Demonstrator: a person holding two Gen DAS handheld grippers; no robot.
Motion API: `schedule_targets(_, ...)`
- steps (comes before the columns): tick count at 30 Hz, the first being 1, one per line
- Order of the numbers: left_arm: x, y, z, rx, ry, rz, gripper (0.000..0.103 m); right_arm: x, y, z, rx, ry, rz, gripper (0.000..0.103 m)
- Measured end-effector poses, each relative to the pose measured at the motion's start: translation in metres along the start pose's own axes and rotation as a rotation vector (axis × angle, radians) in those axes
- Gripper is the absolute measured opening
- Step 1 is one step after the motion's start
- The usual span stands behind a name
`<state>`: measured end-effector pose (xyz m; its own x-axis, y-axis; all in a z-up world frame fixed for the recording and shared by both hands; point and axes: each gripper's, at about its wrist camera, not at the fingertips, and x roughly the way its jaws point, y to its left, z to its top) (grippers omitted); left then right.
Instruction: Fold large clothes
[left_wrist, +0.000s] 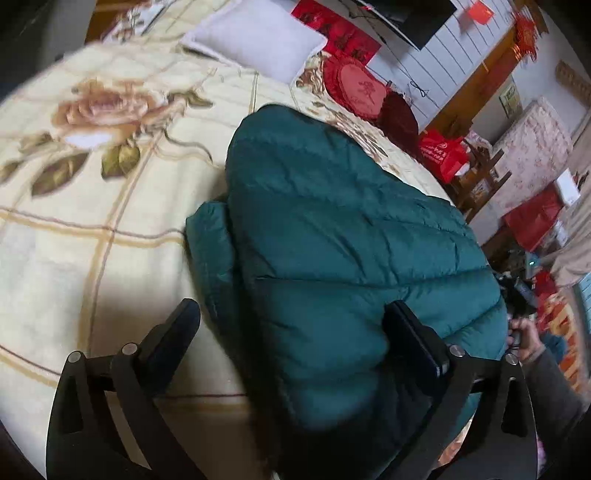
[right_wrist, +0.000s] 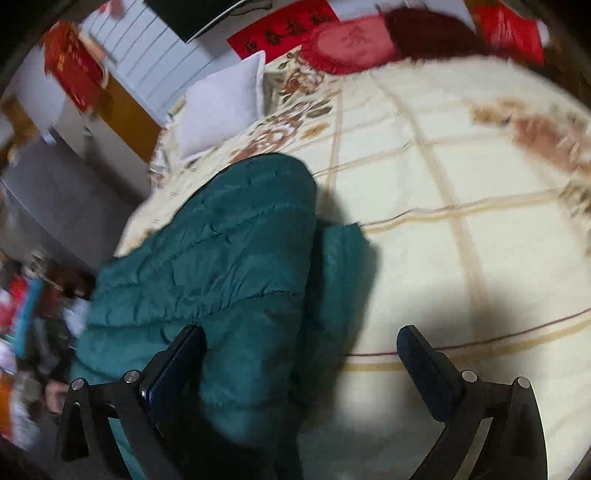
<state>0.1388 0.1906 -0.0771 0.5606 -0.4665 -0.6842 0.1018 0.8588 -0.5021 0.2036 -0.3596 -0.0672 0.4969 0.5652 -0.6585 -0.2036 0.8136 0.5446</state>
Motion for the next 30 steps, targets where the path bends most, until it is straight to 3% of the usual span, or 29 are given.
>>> schedule_targets(7,0.011,0.01,0.011,0.0,-0.016,-0.079,0.103,0.018,0.012,0.009,-0.069,0.1,0.188,0.103)
schedule_targets(9,0.013,0.009,0.013,-0.016,-0.02,-0.081,0.1,0.024,0.021,0.009,-0.124,0.114,0.17,0.103)
schedule_targets(10,0.014,0.008,0.013,-0.019,-0.009,-0.101,0.092,0.024,0.023,0.009,-0.129,0.113,0.162,0.103)
schedule_targets(11,0.015,0.008,0.014,-0.029,0.006,-0.128,0.077,0.025,0.023,0.008,-0.126,0.112,0.166,0.096)
schedule_targets(12,0.012,0.007,0.014,-0.034,-0.002,-0.14,0.062,0.024,0.023,0.007,-0.126,0.103,0.18,0.078)
schedule_targets(13,0.007,0.003,0.016,-0.017,-0.02,-0.15,0.055,0.02,0.026,0.006,-0.147,0.075,0.178,0.065)
schedule_targets(14,0.002,-0.002,0.015,0.001,-0.037,-0.144,0.046,0.014,0.031,0.005,-0.174,0.054,0.167,0.06)
schedule_targets(18,-0.016,-0.02,0.011,0.055,-0.103,-0.082,0.033,-0.015,0.061,-0.01,-0.298,-0.027,0.053,0.043)
schedule_targets(24,-0.055,-0.05,0.018,0.091,-0.182,-0.073,0.029,-0.062,0.109,-0.017,-0.393,-0.144,-0.056,0.033)
schedule_targets(30,-0.081,-0.065,0.053,0.077,-0.254,-0.123,0.029,-0.105,0.145,0.024,-0.427,-0.223,-0.055,0.033)
